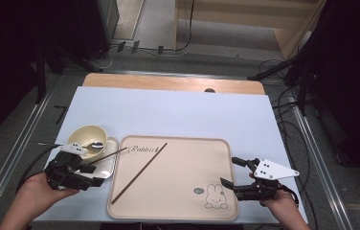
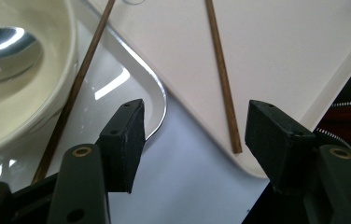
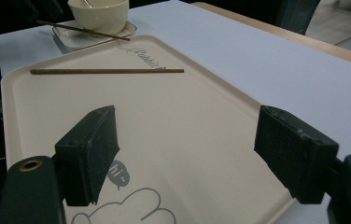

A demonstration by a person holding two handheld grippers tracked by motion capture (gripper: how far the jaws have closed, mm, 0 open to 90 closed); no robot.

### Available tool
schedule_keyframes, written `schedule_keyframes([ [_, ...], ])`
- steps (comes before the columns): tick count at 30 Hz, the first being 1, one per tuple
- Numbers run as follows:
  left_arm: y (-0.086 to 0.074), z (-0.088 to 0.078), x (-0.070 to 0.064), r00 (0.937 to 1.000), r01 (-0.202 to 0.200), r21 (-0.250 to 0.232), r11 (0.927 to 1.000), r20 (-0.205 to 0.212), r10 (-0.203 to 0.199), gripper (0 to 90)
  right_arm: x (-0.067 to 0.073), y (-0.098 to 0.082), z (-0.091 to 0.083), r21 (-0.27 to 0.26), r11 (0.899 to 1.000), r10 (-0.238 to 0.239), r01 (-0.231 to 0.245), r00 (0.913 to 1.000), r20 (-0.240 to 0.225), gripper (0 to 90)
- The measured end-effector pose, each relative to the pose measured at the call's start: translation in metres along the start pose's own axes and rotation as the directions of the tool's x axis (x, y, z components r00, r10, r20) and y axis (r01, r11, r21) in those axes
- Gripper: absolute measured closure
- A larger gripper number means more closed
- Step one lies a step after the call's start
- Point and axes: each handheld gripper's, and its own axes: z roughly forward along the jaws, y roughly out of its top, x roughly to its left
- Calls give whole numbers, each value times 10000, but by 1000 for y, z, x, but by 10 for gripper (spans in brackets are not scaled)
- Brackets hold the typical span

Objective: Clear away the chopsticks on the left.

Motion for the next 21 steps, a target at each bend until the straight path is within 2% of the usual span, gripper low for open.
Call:
schedule_keyframes([
  [4,-8,-6,6,9995,157,-133,9998,-278,-160,398,0,0,0,-1,10000,4,-4,10000,9,217],
  [5,-12,-7,9,9991,331,-117,9994,-243,-333,400,0,0,0,1,10000,-3,3,10000,24,217],
  [8,-15,-9,11,9990,305,-128,9995,-325,-309,400,0,0,0,18,10000,1,-1,10000,6,217],
  [11,-19,-11,15,9981,438,-182,9989,-430,-445,400,1,1,0,-45,10000,-51,51,10000,-12,217],
  [18,-29,-15,28,9906,928,-199,9955,-987,-943,412,1,0,0,-54,10000,-73,73,10000,-23,217],
  [21,-30,-16,36,9865,1301,-315,9910,-964,-1326,440,1,0,0,-52,10000,-75,75,10000,-39,217],
])
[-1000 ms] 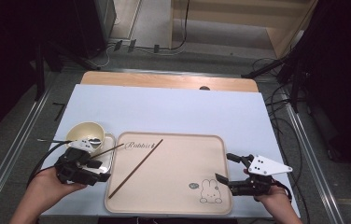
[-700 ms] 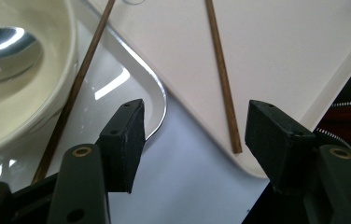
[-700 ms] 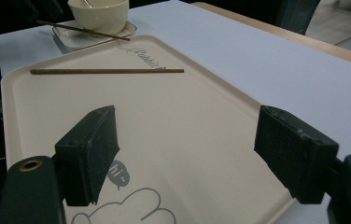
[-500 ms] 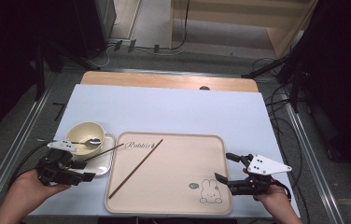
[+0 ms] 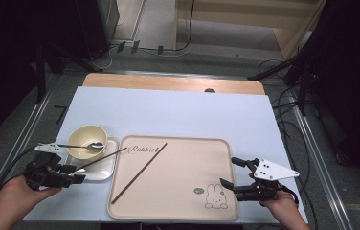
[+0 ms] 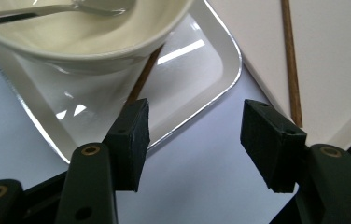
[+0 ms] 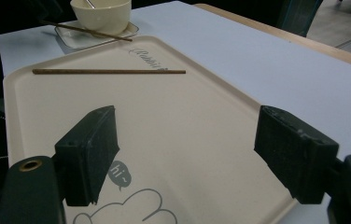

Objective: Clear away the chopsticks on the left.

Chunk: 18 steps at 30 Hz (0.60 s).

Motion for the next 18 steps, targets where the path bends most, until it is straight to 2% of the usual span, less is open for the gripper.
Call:
schedule_keyframes([
  [1,0,0,2,10000,46,-59,10000,-38,-47,451,0,0,0,14,10000,25,-25,10000,-11,217],
  [6,-2,1,9,9991,-238,-109,9997,-362,234,527,0,0,1,29,10000,-11,11,10000,-26,217],
  [9,-2,3,11,9991,-213,-166,9996,-381,207,546,0,0,1,20,10000,2,-2,10000,-16,217],
  [10,0,5,13,9991,-219,-118,9997,-365,215,587,0,0,0,20,10000,19,-19,10000,-20,218],
  [14,1,7,15,9973,-405,-27,9992,-606,403,632,0,0,1,34,10000,-22,23,10000,-36,218],
  [16,1,8,17,9944,-561,18,9984,-897,560,642,0,0,0,26,10000,-20,21,10000,-34,218],
  [18,-1,10,21,9942,-510,168,9986,-939,524,643,0,0,0,24,10000,-15,15,10000,-33,218],
])
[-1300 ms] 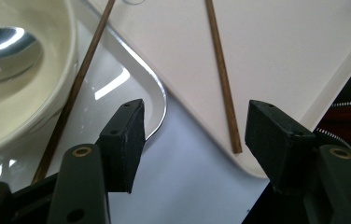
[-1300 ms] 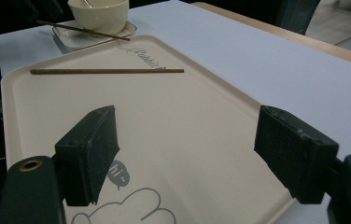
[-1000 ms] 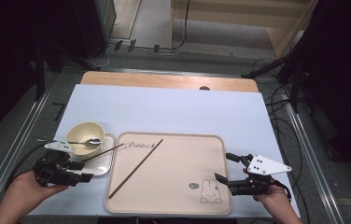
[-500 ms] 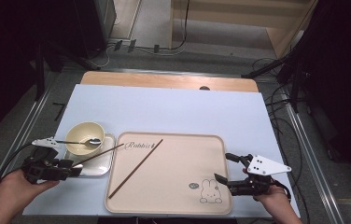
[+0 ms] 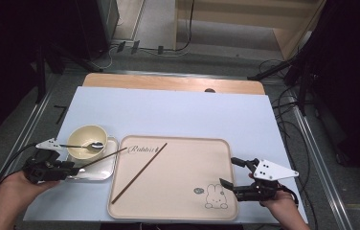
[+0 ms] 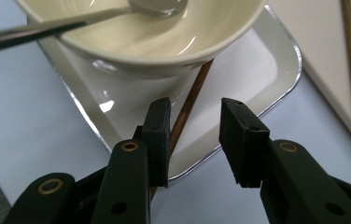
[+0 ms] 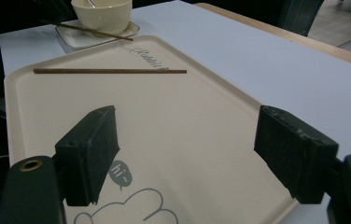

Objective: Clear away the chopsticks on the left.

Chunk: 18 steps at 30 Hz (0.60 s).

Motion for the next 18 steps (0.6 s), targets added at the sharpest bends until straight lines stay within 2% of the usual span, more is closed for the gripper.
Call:
schedule_keyframes([
  [9,3,13,4,9998,-216,248,9995,-40,217,668,0,0,0,21,10000,-51,51,10000,-6,219],
  [11,4,17,4,9998,-199,488,9986,-9,199,668,0,0,0,30,10000,-42,42,10000,11,219],
  [18,4,25,3,9986,-534,692,9962,25,534,706,0,0,0,-14,10000,-16,16,10000,-37,219],
])
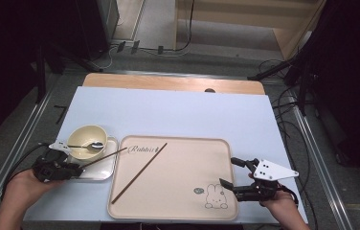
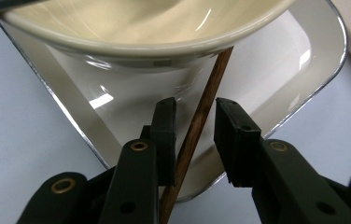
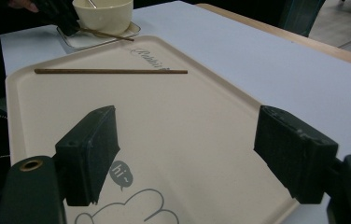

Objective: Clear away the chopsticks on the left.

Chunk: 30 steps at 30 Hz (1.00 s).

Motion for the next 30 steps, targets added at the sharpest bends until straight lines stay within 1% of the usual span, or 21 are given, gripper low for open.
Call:
schedule_keyframes([
  [5,1,1,0,9998,-190,20,9998,-64,190,740,0,0,0,-2,10000,16,-16,10000,14,219],
  [6,2,1,-1,9995,-305,41,9995,-88,305,757,0,0,0,0,10000,20,-20,10000,18,219],
  [7,2,1,-1,9995,-305,41,9995,-88,305,763,0,0,0,0,10000,20,-20,10000,18,219],
  [9,2,1,-1,9987,-512,73,9987,-76,512,769,0,0,0,0,10000,24,-24,10000,21,219],
  [10,2,1,-2,9973,-734,131,9972,40,734,790,0,0,0,-10,10000,24,-24,10000,7,219],
  [12,2,1,-3,9968,-801,119,9967,42,800,804,0,0,-1,-48,10000,-22,22,10000,-5,220],
  [14,3,1,-4,9957,-916,248,9955,183,911,816,0,1,-1,-74,10000,-20,20,10000,-30,219],
  [16,3,1,-4,9950,-966,321,9948,265,958,823,0,1,-1,-80,10000,-23,23,10000,-30,219],
  [19,4,-1,-5,9948,-987,340,9945,270,978,831,0,1,-1,-85,10000,9,-9,10000,-18,219],
  [23,5,-3,-7,9932,-1126,378,9929,345,1113,839,0,1,-1,-117,9999,-35,34,10000,-48,219],
  [25,6,-4,-8,9939,-1054,358,9938,350,1041,840,0,1,-1,-136,9999,-35,35,10000,-67,219],
  [28,6,-7,-9,9938,-1084,317,9936,293,1075,842,1,1,-1,-183,9998,-3,2,10000,-93,219],
  [29,7,-8,-9,9936,-1084,389,9933,366,1070,846,1,1,-1,-177,9998,-14,13,10000,-81,219],
  [30,7,-9,-12,9935,-1095,324,9935,349,1084,847,0,1,-1,-188,9998,-25,23,10000,-81,219],
])
